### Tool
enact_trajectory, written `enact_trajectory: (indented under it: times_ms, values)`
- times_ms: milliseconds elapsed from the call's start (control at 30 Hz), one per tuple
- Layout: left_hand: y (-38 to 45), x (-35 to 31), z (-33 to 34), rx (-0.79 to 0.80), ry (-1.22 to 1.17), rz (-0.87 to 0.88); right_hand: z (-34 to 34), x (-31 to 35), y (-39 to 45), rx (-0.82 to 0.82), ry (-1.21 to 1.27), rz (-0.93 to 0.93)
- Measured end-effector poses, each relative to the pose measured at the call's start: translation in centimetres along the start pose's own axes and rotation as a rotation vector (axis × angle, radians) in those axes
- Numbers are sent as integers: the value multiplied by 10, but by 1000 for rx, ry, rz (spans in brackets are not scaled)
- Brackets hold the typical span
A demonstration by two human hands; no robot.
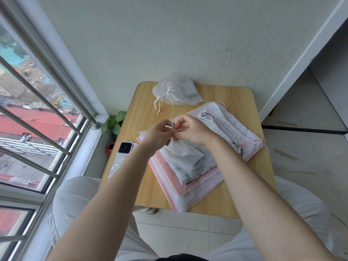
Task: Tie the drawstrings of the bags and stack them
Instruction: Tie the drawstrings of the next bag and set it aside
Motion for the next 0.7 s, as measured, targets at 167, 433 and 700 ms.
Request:
enact_trajectory:
  times_ms: [167,433,700]
  values:
    - [1,-1,-8,-52,144,18,-2,5,2,-48,-114,-24]
    - [-4,-3,-9,-128,103,28,-5,14,-1,-114,-268,-49]
    - [-4,-3,-13,-137,83,23,-7,13,-2,-115,-271,-46]
Point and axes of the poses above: each hand's wrist, its own y-axis towards the middle knuckle, its own z-axis out of the palm, x = y × z, the point moved 10 cm from there along y, towards the middle knuckle, and after that the axes turned 11 degrees about z, right-handed, at the moved point
